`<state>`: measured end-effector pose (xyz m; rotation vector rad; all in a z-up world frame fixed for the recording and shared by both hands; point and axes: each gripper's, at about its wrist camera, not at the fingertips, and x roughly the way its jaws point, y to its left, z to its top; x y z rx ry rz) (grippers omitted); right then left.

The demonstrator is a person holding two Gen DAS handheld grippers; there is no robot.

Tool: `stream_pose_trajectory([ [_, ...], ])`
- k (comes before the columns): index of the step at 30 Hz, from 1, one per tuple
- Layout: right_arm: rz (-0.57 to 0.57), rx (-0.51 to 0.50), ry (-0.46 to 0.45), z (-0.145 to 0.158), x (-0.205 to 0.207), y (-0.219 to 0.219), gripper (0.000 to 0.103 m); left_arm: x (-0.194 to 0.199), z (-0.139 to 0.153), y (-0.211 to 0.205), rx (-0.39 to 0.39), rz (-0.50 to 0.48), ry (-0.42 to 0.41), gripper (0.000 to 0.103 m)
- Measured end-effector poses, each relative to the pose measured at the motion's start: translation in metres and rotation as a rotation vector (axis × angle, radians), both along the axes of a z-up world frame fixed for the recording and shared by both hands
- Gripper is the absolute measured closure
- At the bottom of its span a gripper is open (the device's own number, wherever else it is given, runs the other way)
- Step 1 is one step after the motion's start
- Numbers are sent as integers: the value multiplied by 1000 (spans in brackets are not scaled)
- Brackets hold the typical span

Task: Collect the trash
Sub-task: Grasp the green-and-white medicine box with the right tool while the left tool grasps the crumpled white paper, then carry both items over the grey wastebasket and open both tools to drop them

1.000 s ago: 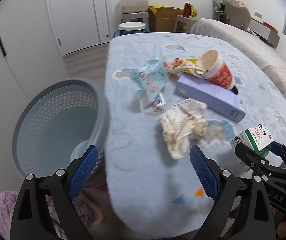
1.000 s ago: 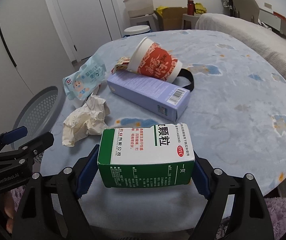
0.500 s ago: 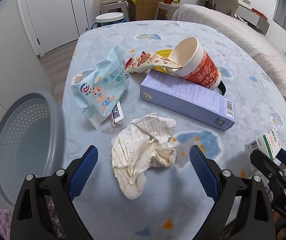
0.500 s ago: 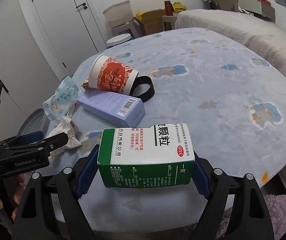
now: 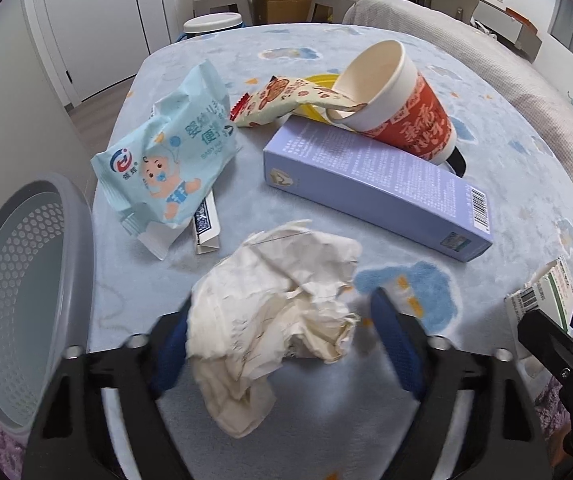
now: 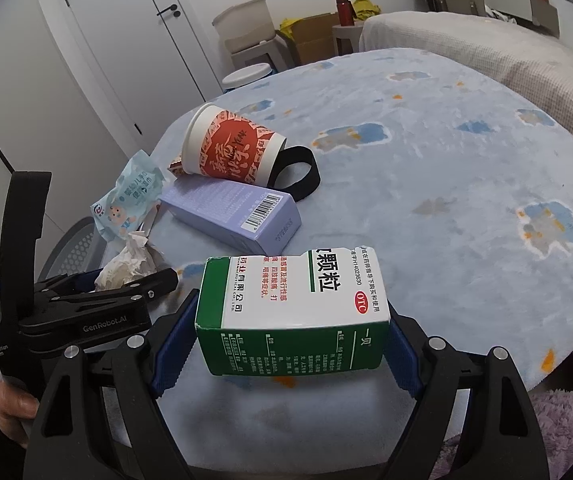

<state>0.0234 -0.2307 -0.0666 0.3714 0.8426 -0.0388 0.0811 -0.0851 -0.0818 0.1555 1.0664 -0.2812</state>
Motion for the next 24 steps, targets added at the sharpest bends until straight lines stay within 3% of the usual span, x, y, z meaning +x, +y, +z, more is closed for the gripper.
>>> stream_pose_trajectory([
  [5, 10, -24, 6, 0, 1, 6, 23, -5, 3, 7, -43, -2, -1, 43],
  [13, 75, -73, -1, 13, 7, 37, 23, -22, 33, 42, -56, 19, -84, 44],
  [18, 152, -97, -38, 32, 25, 72, 23, -18, 61, 89, -56, 75, -160, 44],
  [24, 289, -105, -91, 51, 60, 133, 23, -2, 75, 152, 1, 168, -231, 43],
])
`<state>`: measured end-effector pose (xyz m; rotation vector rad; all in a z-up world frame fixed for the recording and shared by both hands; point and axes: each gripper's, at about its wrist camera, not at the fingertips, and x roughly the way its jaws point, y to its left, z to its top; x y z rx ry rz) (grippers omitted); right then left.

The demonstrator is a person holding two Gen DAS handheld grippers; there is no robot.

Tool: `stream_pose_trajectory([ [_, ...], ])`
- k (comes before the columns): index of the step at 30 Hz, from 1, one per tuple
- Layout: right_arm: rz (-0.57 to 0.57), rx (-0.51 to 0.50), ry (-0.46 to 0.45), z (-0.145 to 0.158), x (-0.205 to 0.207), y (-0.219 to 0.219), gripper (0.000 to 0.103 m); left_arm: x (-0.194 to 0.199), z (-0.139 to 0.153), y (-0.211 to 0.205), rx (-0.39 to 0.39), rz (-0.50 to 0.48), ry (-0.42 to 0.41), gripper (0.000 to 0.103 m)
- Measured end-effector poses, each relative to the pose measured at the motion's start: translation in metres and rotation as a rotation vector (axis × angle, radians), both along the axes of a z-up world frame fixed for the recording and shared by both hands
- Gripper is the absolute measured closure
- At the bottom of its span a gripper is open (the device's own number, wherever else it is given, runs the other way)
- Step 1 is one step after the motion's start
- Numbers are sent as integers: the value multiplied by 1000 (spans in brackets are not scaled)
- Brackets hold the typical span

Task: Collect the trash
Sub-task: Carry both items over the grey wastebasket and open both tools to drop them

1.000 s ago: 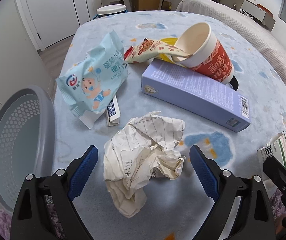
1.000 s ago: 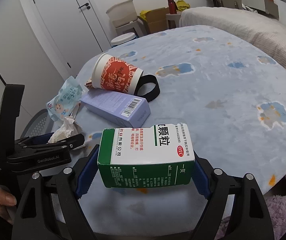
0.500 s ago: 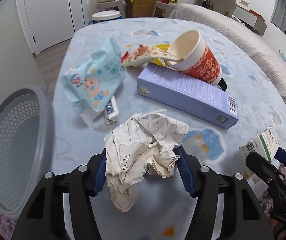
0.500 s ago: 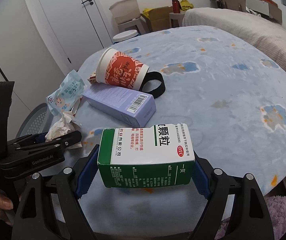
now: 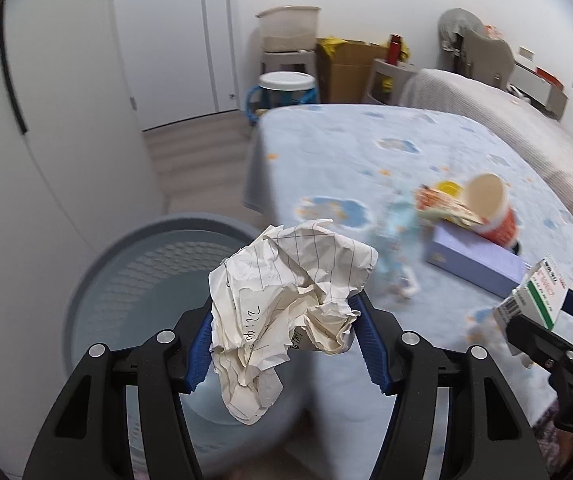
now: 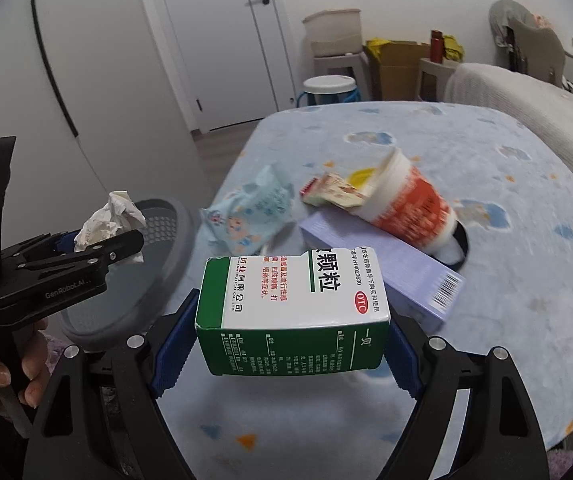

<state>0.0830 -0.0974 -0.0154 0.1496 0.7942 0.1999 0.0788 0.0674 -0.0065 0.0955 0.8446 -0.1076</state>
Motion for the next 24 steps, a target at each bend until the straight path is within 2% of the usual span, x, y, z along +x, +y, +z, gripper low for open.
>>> stream_pose_trajectory([
  [4, 79, 10, -5, 3, 26, 41, 22, 11, -5, 44, 32, 86, -12, 43],
  [12, 202, 27, 35, -9, 71, 107, 22, 17, -30, 102, 5, 200, 29, 43],
  [24, 277, 17, 70, -27, 94, 144, 22, 22, -48, 133, -31, 253, 77, 44],
])
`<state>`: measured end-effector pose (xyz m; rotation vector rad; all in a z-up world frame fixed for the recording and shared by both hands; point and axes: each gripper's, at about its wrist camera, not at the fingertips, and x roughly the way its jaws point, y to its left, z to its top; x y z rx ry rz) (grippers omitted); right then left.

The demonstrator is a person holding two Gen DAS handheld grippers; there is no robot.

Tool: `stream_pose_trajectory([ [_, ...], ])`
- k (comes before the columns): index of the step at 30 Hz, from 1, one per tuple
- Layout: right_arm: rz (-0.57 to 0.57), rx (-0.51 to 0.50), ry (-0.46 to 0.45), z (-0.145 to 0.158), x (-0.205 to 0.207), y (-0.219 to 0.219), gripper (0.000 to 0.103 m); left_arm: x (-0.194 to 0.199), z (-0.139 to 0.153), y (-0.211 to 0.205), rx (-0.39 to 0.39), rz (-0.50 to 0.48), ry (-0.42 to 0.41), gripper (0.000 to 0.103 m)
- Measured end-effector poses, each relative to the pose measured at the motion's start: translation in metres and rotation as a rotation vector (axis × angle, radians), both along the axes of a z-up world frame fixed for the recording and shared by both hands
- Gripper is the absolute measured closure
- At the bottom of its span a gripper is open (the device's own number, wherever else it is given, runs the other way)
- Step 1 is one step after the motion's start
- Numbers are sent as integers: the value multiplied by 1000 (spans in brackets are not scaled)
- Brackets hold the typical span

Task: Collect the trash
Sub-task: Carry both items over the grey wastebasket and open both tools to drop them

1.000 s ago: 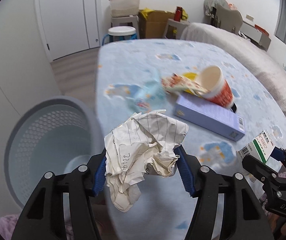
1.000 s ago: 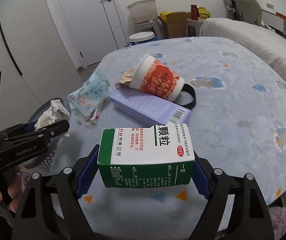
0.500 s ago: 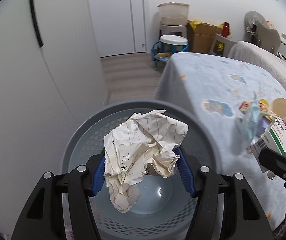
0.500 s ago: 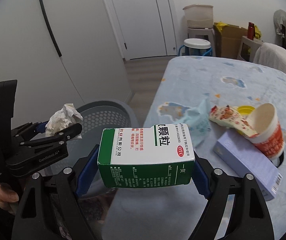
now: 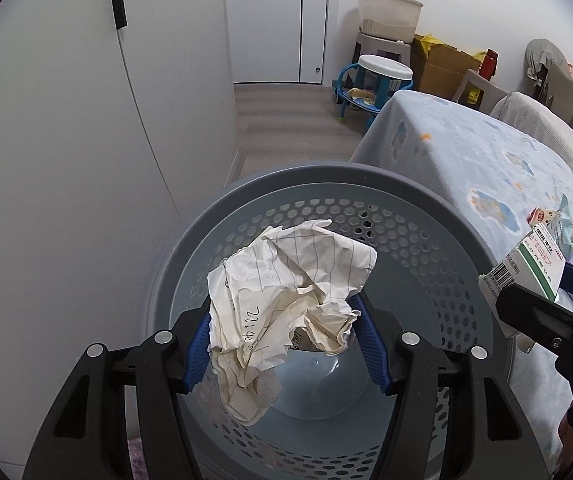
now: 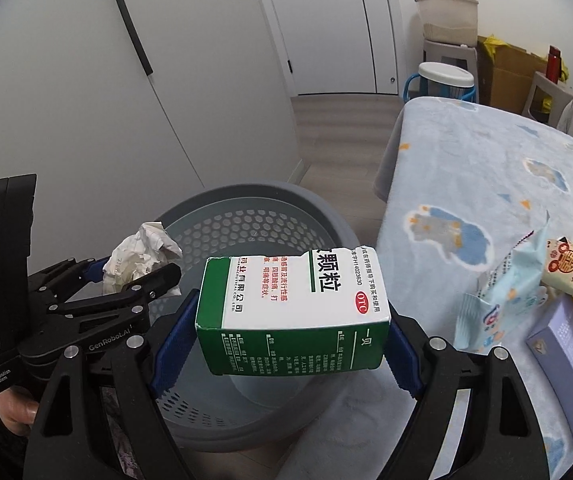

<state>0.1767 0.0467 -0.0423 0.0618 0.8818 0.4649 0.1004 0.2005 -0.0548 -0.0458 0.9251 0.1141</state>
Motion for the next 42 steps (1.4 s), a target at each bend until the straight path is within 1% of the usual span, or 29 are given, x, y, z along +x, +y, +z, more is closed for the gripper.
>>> stream_pose_trajectory([
  [9, 3, 12, -14, 3, -3, 2, 20, -1, 0, 0, -4, 11, -10, 42],
  [11, -1, 14, -19, 4, -3, 1, 16, -2, 1, 1, -4, 16, -13, 37],
  [12, -3, 18, -22, 5, -3, 1, 12, -2, 1, 1, -3, 20, -14, 36],
  [14, -7, 24, -28, 7, -5, 0, 10, -2, 2, 2, -1, 27, -16, 29],
  [15, -9, 21, -31, 8, -4, 0, 10, -1, 3, 3, 0, 30, -17, 28],
  [27, -12, 13, -33, 8, -7, 2, 10, -3, 4, 7, 0, 51, -24, 28],
  [42, -16, 15, -30, 6, -8, 3, 10, -4, 4, 8, -2, 53, -29, 28],
])
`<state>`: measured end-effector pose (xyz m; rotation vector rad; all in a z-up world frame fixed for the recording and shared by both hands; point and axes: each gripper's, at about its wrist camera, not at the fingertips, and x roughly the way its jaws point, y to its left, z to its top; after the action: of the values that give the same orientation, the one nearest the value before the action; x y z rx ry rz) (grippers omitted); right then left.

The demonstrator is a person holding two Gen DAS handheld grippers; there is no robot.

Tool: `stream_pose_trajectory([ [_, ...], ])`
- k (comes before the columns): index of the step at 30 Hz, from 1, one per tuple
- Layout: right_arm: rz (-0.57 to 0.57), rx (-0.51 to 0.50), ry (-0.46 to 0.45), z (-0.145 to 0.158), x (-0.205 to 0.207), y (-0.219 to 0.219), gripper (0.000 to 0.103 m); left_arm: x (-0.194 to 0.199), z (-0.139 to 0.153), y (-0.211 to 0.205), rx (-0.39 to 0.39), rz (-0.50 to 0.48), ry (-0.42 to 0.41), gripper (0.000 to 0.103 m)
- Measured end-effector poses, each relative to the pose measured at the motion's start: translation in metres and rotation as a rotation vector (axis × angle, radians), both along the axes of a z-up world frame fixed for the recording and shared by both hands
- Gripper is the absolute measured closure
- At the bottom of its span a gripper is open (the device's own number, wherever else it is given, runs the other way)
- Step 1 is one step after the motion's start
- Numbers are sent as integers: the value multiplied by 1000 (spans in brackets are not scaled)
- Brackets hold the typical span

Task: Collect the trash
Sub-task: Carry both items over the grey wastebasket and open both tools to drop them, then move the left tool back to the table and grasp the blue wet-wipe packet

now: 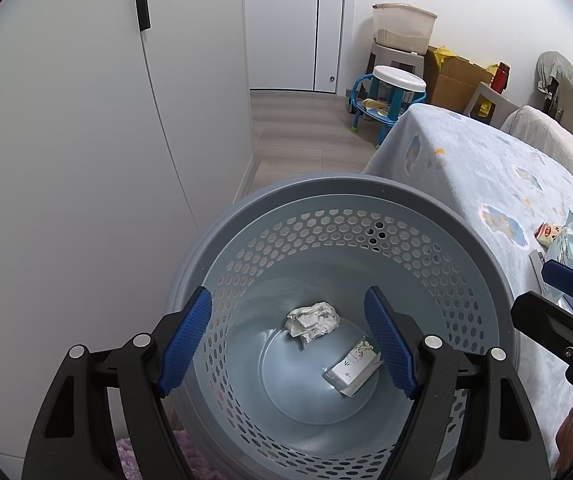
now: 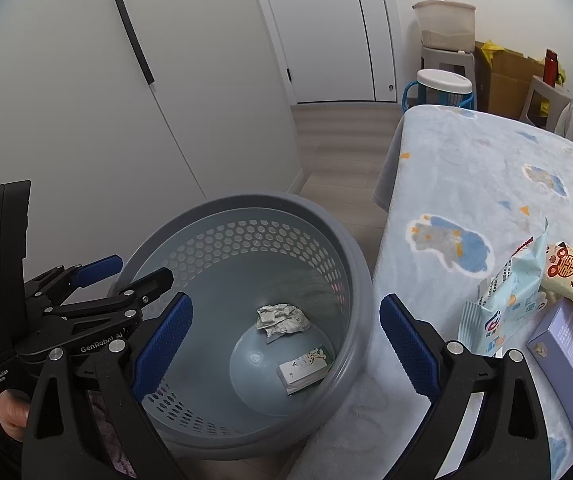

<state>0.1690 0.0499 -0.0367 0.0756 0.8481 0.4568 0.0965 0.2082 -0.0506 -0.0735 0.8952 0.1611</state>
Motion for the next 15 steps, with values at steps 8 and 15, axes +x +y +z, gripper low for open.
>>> stream_pose_trajectory([
  [8, -5, -3, 5, -1, -4, -3, 10, -1, 0, 0, 2, -3, -1, 28],
  [15, -21, -7, 12, -2, -10, -9, 10, -4, 3, -2, 2, -12, -11, 28],
])
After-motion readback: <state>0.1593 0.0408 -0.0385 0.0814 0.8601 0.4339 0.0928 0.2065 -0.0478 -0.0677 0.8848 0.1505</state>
